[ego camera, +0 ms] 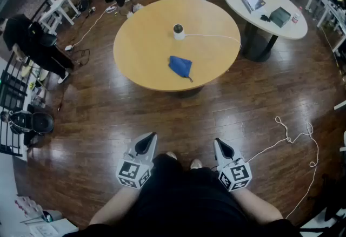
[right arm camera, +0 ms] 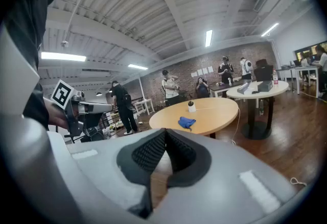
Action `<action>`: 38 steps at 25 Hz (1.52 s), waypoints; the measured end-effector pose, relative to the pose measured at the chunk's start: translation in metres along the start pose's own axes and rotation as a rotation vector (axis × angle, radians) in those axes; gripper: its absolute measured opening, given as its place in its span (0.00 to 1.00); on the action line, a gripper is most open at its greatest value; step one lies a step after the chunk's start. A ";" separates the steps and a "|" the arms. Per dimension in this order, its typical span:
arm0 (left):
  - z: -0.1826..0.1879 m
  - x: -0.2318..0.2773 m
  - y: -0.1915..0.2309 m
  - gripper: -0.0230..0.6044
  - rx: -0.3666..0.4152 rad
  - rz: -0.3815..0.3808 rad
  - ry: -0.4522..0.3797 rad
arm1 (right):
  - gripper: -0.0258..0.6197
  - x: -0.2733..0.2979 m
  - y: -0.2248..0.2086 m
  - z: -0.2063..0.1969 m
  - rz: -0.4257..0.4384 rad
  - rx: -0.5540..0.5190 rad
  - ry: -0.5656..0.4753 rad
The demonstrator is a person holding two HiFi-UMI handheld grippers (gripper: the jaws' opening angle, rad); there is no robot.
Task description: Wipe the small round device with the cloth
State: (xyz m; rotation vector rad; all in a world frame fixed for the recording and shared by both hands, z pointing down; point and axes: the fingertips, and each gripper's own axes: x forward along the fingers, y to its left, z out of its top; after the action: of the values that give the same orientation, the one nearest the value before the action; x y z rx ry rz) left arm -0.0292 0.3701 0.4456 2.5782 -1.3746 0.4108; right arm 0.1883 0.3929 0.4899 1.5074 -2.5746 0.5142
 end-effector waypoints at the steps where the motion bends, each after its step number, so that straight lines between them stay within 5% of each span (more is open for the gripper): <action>1: 0.002 -0.001 0.002 0.04 0.003 -0.003 -0.001 | 0.04 0.004 -0.001 0.000 -0.002 0.019 0.007; 9: -0.002 0.017 0.062 0.04 -0.060 0.011 0.006 | 0.04 0.043 0.000 0.026 -0.014 -0.002 -0.018; 14: 0.007 0.056 0.093 0.04 -0.082 -0.055 0.002 | 0.04 0.070 -0.005 0.035 -0.054 -0.017 0.008; 25: 0.088 0.145 0.154 0.04 0.010 -0.235 -0.077 | 0.04 0.169 -0.006 0.090 -0.123 -0.075 -0.013; 38: 0.100 0.196 0.234 0.04 0.025 -0.299 -0.066 | 0.04 0.252 0.007 0.118 -0.190 -0.089 0.042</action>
State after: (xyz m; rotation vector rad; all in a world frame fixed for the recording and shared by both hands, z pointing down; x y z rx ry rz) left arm -0.1050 0.0584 0.4248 2.7805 -0.9821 0.2978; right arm 0.0650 0.1476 0.4443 1.6684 -2.3572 0.3986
